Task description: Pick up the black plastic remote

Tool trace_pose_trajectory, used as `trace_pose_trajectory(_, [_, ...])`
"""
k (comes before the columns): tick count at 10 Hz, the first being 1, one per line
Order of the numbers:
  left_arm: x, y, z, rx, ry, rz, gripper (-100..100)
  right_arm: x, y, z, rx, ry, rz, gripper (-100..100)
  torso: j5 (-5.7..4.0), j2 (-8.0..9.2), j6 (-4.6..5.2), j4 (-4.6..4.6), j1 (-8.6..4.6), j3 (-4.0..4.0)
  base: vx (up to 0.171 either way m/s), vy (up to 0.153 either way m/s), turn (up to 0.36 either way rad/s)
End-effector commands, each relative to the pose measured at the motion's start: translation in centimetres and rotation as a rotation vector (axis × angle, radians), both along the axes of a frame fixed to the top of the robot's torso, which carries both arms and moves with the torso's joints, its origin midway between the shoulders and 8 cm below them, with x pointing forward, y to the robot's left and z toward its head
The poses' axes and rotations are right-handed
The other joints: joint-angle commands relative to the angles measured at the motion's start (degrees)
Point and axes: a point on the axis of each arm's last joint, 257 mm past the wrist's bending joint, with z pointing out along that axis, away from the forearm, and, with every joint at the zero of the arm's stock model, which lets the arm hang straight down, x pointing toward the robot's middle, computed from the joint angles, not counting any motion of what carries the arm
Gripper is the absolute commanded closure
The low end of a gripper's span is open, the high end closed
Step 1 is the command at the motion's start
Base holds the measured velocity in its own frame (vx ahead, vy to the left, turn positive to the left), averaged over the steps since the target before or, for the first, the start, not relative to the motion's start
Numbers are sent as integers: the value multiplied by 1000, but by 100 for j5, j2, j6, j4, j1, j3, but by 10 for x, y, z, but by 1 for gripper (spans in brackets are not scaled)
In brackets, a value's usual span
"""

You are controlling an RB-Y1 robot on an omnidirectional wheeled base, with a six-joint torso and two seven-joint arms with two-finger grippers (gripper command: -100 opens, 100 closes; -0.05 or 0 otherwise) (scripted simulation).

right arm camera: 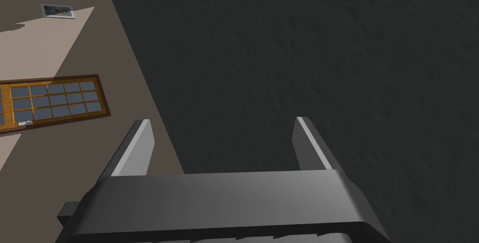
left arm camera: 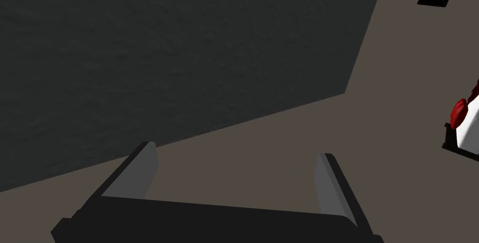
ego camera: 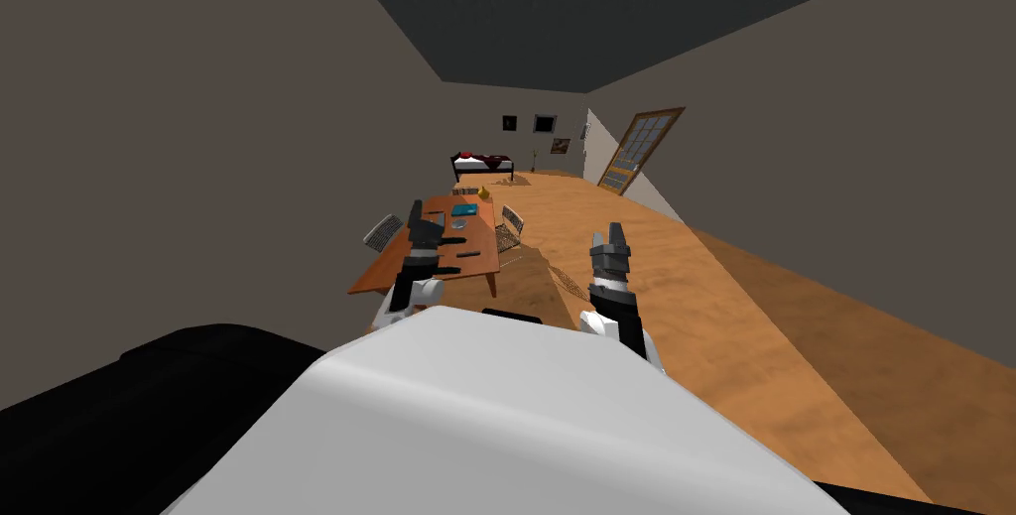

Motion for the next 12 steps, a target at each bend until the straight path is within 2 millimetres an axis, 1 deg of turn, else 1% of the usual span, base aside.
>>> trace_pose_trajectory(1, [11, 3, -14, -11, 48, -5, -100, 0, 0, 0, 0, 0, 0, 0, 0, 0, 0, 0, 0, 0, 23, -91, -40])
trace_pose_trajectory(3, [34, 16, -46, -45, 152, -20, -100, 0, 0, 0, 0, 0, 0, 0, 4, 7, 0, 2, 19, 4, 34, -92, -180])
trace_pose_trajectory(4, [36, 18, -54, -49, 171, -16, -100, 0, 0, 0, 0, 0, 0, 0, 3, 2, 0, 1, 14, 2, 40, -71, -54])
trace_pose_trajectory(5, [47, 25, -73, -69, 233, -20, -100, 0, 0, 0, 0, 0, 0, 0, 4, 4, -4, 1, 24, 3, 39, -79, -138])
trace_pose_trajectory(6, [48, 26, -75, -70, 237, -19, -100, 0, 0, 0, 0, 0, 0, 0, 5, 5, -2, 1, 23, 3, 23, -57, -66])
trace_pose_trajectory(7, [58, 34, -97, -92, 299, -20, -100, 0, 0, 0, 0, 0, 0, 0, 5, 10, -4, 2, 28, 6, 39, -67, -155])
trace_pose_trajectory(8, [58, 35, -99, -93, 306, -20, -100, 0, 0, 0, 0, 0, 0, 0, 5, 7, -2, 2, 26, 4, 37, -55, -63])
trace_pose_trajectory(9, [67, 42, -116, -115, 359, -22, -100, 0, 0, 0, 0, 0, 0, 0, 5, 7, -4, 2, 29, 5, 34, -70, -131])
trace_pose_trajectory(10, [68, 44, -123, -118, 377, -19, -100, 0, 0, 0, 0, 0, 0, 0, 5, 7, -2, 2, 26, 5, 30, -51, -71])
trace_pose_trajectory(11, [76, 51, -137, -139, 425, -22, -100, 0, 0, 0, 0, 0, 0, 0, 6, 10, -5, 2, 31, 6, 60, -59, -164])
trace_pose_trajectory(12, [77, 54, -148, -144, 450, -16, -100, 0, 0, 0, 0, 0, 0, 0, 6, 0, -1, 1, 29, 1, 48, -50, -70])
